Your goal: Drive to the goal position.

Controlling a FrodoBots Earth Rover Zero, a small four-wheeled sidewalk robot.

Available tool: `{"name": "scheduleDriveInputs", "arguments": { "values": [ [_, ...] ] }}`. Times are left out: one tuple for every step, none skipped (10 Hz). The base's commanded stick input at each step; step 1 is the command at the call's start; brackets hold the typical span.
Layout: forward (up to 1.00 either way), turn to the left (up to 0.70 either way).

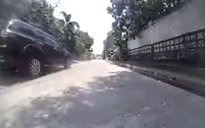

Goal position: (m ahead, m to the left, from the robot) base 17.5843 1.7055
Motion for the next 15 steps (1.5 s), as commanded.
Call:
{"name": "scheduleDriveInputs", "arguments": {
  "values": [
    [0.85,0.00],
    [0.85,0.00],
    [0.85,0.00],
    [0.85,0.00],
    [0.85,0.00],
    [0.85,0.00],
    [0.85,0.00],
    [0.85,0.00],
    [0.85,0.00],
    [0.85,0.00],
    [0.85,0.00],
    [0.85,0.00],
    [0.85,0.00],
    [0.85,0.00],
    [0.85,0.00]
  ]
}}
